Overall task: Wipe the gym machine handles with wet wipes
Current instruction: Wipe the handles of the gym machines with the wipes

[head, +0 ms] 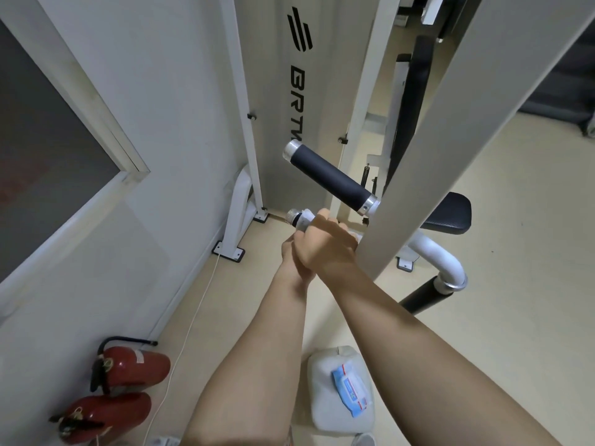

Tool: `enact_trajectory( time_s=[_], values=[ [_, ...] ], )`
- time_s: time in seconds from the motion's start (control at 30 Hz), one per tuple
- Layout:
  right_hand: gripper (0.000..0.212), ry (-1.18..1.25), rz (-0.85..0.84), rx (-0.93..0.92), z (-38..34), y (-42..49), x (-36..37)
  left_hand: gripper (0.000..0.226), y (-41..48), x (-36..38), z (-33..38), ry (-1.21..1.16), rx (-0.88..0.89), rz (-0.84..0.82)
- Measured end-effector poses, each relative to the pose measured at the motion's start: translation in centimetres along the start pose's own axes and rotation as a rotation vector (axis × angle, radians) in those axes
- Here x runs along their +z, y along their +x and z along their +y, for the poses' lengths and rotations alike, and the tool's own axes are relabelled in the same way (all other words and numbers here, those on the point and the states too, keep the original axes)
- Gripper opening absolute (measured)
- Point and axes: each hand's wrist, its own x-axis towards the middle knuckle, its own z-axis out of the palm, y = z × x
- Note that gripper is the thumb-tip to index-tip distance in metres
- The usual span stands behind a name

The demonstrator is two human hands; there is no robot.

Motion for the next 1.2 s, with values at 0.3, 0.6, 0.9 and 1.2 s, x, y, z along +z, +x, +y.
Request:
enact_trajectory(
  time_s=[0.3,0.6,0.9,1.2],
  values=[
    [0.041,0.179,0.097,-0.023,-0.3,-1.7,-1.4,0.048,-1.9,-1.1,0.2,-0.143,0.046,-0.23],
    [0.016,0.39,0.03,-0.062,0.0,-0.2,-2.8,0.04,-1.9,-1.0,0.2,-0.303,0.022,-0.318],
    [0.032,0.036,0.034,-0.224,0.6,-3.9,-0.3,0.074,-0.5,-1.7,0.3,-0.226,0.045,-0.393],
    [0.029,0.378,0.073,-0.249,4.6,-9.5,-2.2,0.039,-0.5,-2.2,-1.0,0.036,0.101,-0.224]
  ],
)
